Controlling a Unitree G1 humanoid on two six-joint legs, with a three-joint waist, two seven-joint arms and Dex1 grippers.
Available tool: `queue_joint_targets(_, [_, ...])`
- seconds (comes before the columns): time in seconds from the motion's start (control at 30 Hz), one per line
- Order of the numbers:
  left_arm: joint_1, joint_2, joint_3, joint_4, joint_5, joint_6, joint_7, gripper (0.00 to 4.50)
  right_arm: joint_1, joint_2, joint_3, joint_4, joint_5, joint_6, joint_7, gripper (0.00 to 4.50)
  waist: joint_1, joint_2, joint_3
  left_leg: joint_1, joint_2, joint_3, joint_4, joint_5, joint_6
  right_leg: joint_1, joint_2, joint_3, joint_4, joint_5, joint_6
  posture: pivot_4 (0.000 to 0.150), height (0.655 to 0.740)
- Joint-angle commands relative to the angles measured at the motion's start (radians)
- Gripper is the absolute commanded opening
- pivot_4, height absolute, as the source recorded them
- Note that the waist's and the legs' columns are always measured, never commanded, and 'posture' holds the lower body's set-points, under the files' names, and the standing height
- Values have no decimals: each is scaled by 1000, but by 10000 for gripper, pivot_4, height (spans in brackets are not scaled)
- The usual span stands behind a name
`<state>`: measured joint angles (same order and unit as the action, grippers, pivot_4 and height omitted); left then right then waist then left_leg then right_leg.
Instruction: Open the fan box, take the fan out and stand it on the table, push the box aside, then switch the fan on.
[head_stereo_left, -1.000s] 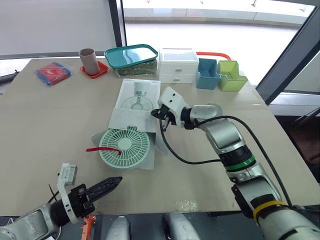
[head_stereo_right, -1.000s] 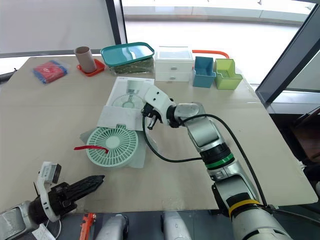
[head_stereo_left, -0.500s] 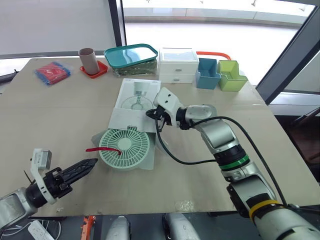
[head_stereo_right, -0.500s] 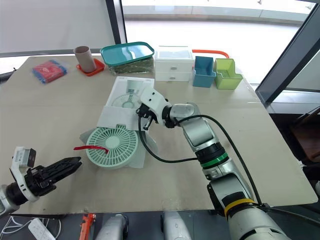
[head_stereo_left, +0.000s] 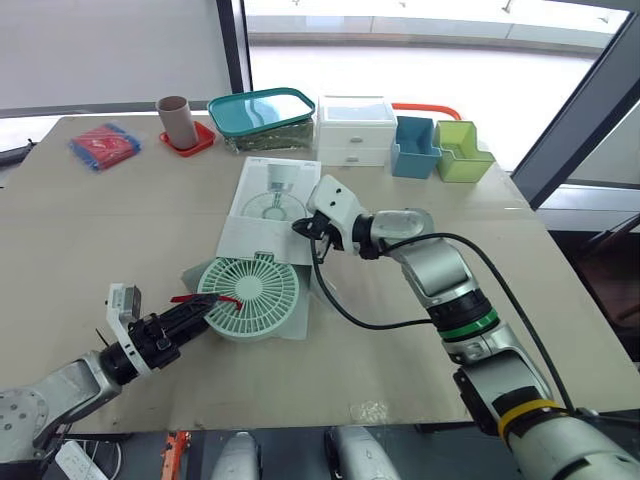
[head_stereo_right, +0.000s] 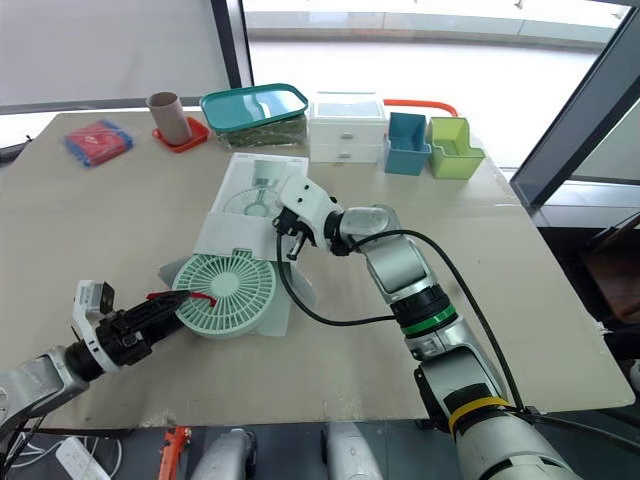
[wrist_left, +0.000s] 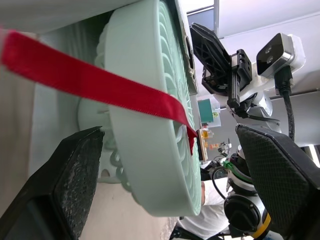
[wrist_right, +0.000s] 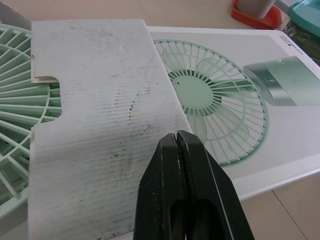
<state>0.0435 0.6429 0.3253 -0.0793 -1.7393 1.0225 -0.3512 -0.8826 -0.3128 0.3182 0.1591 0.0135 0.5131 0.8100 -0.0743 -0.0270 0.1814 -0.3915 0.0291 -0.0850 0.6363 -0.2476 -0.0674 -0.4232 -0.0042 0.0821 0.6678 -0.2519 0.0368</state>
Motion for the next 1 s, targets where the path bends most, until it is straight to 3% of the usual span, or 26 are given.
queue_joint_targets(0.03, [-33,-25,1,23,-3,1,19,44753,-10,-9,-6,-37,-3,3,3,0,0,0,0,0,0,0,0,0,0,0,0,0,0,0,0,1500,7400])
queue_joint_targets(0.1, [-53,-42,3,38,-4,-2,28,40810,-7,-11,-6,-42,-5,6,1,0,0,0,0,0,0,0,0,0,0,0,0,0,0,0,0,1500,7400])
queue_joint_targets(0.13, [-57,-43,3,33,13,2,18,36035,-6,-12,-6,-43,-5,7,0,0,0,0,0,0,0,0,0,0,0,0,0,0,0,0,0,1500,7400])
queue_joint_targets(0.33, [-58,-53,18,41,16,14,20,17021,-8,-14,-9,-44,-3,12,-3,0,0,0,0,0,0,0,0,0,0,0,0,0,0,1,0,1500,7400])
queue_joint_targets(0.63, [-12,-70,13,3,-33,26,78,16416,-12,-9,-9,-41,-2,11,-8,0,0,0,0,0,0,0,0,0,-1,0,0,0,0,1,0,1500,7400])
queue_joint_targets(0.87, [146,-79,32,-127,-203,-25,195,16416,-8,-5,-9,-41,-2,11,-13,0,0,0,0,0,0,0,0,0,-1,0,-1,0,1,1,0,1500,7400])
queue_joint_targets(1.0, [261,-93,45,-224,-233,-46,218,16416,-3,-1,-7,-42,1,8,-13,0,0,0,0,0,0,0,1,0,-1,0,-1,0,1,1,0,1500,7400])
